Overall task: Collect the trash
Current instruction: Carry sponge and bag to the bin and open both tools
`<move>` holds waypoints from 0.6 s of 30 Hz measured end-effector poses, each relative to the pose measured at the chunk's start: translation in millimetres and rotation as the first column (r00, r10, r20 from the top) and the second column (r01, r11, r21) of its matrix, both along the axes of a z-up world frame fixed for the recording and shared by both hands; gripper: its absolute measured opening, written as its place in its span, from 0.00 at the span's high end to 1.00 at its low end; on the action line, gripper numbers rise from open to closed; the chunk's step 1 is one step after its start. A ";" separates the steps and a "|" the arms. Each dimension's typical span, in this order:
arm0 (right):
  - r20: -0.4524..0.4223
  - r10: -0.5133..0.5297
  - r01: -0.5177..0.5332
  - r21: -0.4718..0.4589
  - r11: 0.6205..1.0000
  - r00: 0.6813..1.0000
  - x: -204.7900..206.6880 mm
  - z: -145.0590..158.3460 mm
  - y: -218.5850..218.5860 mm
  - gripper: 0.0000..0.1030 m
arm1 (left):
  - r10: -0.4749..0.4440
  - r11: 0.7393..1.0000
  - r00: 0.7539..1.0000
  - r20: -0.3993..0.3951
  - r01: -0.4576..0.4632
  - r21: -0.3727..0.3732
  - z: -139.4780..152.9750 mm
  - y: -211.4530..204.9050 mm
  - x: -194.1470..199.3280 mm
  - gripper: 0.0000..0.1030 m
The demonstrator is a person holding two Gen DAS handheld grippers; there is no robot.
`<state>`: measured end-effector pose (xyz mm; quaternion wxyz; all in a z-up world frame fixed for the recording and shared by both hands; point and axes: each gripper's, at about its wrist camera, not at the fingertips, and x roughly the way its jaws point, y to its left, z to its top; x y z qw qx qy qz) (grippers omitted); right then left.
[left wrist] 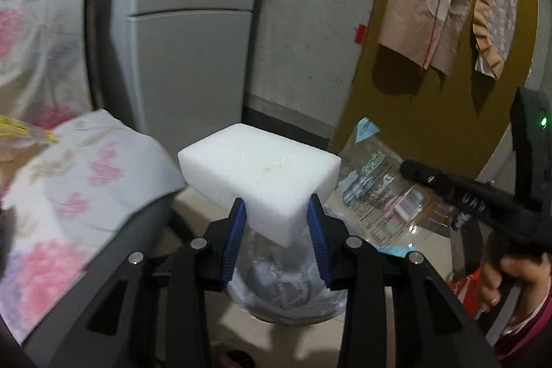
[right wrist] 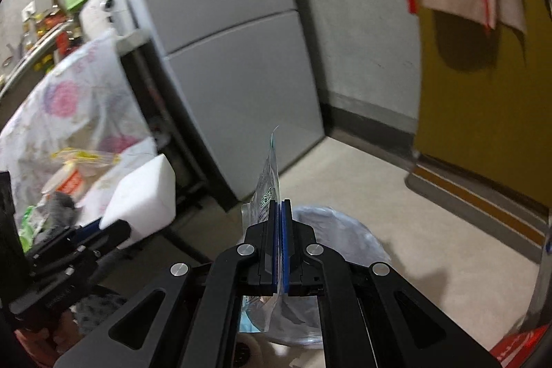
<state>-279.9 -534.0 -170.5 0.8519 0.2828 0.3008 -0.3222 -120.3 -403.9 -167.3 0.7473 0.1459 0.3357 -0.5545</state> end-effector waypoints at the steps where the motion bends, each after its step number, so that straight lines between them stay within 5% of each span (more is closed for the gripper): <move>1: -0.021 -0.009 0.009 0.006 1.000 1.000 0.1 -10.3 -4.6 0.98 | -0.009 1.000 1.000 -0.008 0.009 0.009 -3.9 -5.1 -1.4 0.65; 11: -0.138 -0.041 0.061 0.145 0.987 0.990 17.7 -89.1 -36.3 0.92 | -0.042 0.993 0.995 -0.092 0.052 0.103 -36.0 -36.7 10.0 0.59; 14: -0.136 -0.047 0.074 0.203 0.976 0.990 17.1 -101.6 -41.1 0.62 | -0.028 0.993 0.994 -0.102 0.039 0.112 -38.0 -33.3 14.6 0.49; 18: -0.141 -0.061 0.085 0.172 0.981 0.988 14.1 -95.1 -40.9 0.60 | -0.007 0.996 0.993 -0.118 0.018 0.092 -32.3 -24.6 22.3 0.47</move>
